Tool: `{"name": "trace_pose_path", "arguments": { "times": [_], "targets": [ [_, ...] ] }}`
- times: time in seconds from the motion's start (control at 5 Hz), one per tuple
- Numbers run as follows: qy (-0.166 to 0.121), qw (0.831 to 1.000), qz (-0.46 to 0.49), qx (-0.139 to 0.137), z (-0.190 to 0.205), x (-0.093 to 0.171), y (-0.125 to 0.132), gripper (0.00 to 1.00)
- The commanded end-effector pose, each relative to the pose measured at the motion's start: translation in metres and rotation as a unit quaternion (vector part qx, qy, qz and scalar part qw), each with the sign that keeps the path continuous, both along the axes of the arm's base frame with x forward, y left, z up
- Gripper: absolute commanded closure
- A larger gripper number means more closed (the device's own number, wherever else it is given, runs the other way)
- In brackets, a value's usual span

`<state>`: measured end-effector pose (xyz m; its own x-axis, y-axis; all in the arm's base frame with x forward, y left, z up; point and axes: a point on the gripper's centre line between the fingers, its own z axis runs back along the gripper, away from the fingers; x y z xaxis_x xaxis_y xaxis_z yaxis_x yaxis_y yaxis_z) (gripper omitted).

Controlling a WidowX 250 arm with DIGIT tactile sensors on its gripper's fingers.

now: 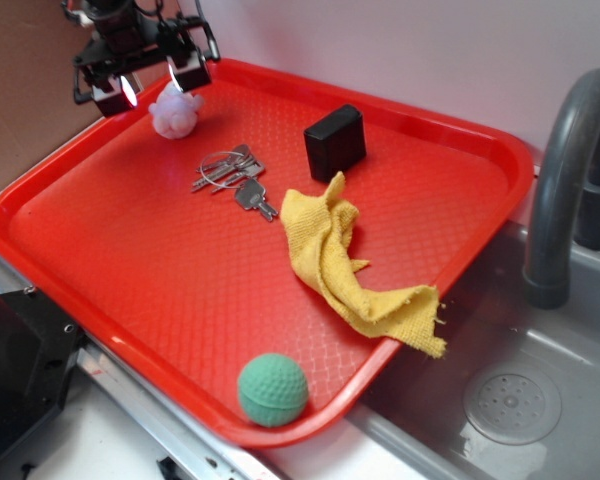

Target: Grab the pink bunny.

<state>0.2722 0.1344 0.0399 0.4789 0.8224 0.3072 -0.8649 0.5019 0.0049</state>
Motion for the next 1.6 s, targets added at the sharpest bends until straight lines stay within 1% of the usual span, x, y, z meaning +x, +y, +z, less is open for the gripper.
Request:
{"name": "trace_pose_path", "arguments": {
  "times": [0.0, 0.2, 0.4, 0.6, 0.8, 1.0, 1.2, 1.4],
  "targets": [
    [0.004, 0.998, -0.033, -0.046, -0.023, 0.012, 0.006, 0.00],
    [-0.005, 0.999, -0.014, -0.037, -0.025, 0.010, 0.006, 1.00],
    [-0.002, 0.999, -0.012, -0.039, -0.024, 0.007, 0.007, 1.00],
    [0.007, 0.997, -0.052, -0.056, 0.006, 0.000, -0.003, 1.00],
    [0.020, 0.979, -0.172, -0.109, 0.056, -0.010, -0.029, 1.00],
    [0.022, 0.965, -0.224, -0.133, 0.106, -0.027, -0.055, 1.00],
    [0.034, 0.946, -0.277, -0.164, 0.157, -0.057, -0.090, 1.00],
    [0.022, 0.935, -0.299, -0.189, 0.196, -0.079, -0.105, 1.00]
  ]
}}
